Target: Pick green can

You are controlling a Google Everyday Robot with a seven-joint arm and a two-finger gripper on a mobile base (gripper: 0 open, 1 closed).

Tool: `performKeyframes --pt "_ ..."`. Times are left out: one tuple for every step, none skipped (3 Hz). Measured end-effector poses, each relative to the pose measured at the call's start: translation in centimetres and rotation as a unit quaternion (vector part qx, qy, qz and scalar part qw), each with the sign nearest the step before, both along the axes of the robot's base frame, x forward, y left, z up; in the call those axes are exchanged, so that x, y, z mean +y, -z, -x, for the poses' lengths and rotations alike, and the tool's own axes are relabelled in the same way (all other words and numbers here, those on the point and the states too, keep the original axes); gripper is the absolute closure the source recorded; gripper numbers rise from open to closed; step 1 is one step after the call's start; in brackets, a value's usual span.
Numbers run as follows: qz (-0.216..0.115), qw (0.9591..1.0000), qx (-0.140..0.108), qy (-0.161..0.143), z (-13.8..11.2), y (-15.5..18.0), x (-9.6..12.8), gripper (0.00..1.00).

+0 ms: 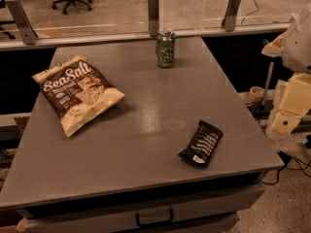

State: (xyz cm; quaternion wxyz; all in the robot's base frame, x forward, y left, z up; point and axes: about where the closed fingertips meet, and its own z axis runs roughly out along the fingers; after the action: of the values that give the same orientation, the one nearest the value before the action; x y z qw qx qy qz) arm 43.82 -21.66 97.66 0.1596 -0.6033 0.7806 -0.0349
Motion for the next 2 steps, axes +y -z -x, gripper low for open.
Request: performKeyframes --pt "0.000 1.0000 0.000 0.000 0.0 0.0 0.0 0.00" --pt "-0.036 0.9993 -0.001 -0.004 -1.7 0.6 0.1 0.00"
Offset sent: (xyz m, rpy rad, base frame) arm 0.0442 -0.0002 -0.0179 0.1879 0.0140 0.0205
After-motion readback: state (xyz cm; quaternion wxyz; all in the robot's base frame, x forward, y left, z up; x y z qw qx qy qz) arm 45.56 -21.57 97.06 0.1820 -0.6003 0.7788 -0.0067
